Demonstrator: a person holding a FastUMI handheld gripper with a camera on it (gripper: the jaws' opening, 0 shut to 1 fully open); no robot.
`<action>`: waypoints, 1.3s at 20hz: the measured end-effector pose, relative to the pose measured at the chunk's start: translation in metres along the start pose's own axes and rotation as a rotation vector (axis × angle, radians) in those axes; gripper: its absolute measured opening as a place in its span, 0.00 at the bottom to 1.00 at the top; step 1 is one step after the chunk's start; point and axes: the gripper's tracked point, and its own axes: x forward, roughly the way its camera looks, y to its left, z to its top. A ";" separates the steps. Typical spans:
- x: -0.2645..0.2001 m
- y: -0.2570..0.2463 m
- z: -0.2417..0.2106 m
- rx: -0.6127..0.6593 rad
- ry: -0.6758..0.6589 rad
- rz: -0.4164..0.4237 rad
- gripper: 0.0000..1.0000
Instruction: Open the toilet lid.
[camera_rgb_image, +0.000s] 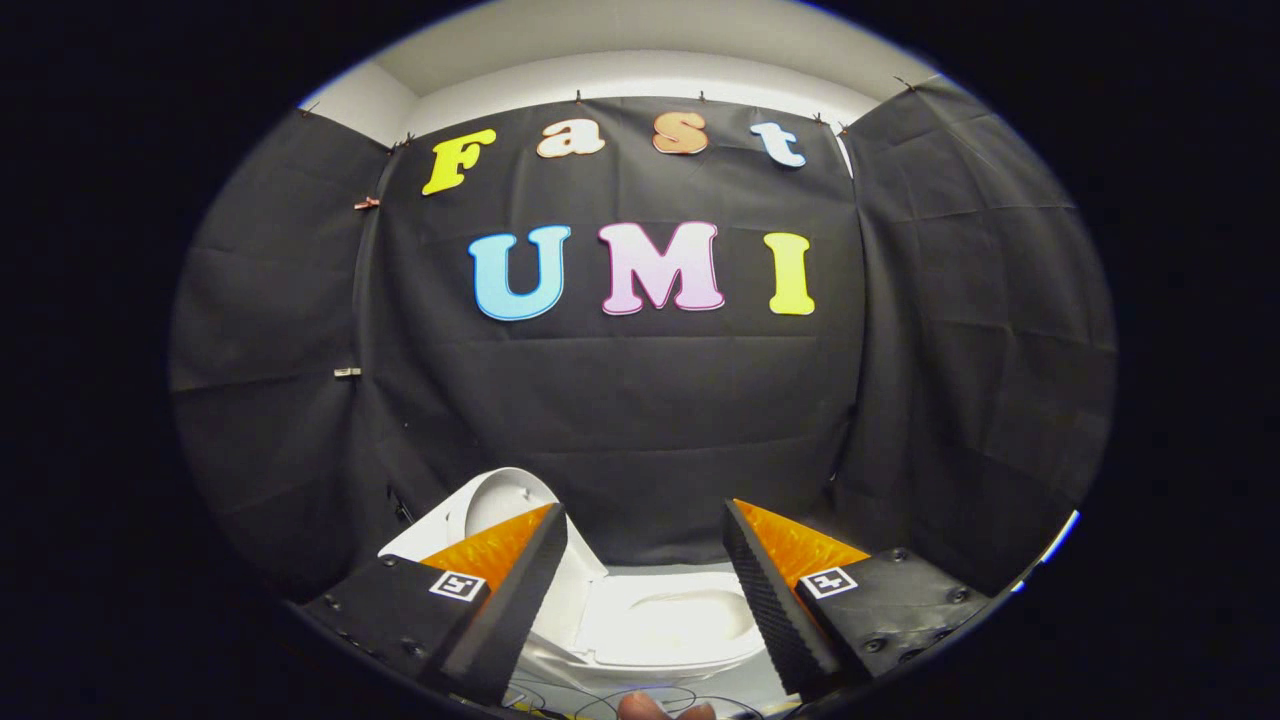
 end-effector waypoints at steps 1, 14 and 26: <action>-0.002 -0.003 0.003 -0.003 -0.007 -0.006 0.98; -0.021 -0.028 0.044 -0.091 -0.142 -0.068 1.00; -0.044 -0.035 0.044 -0.075 -0.182 -0.075 0.99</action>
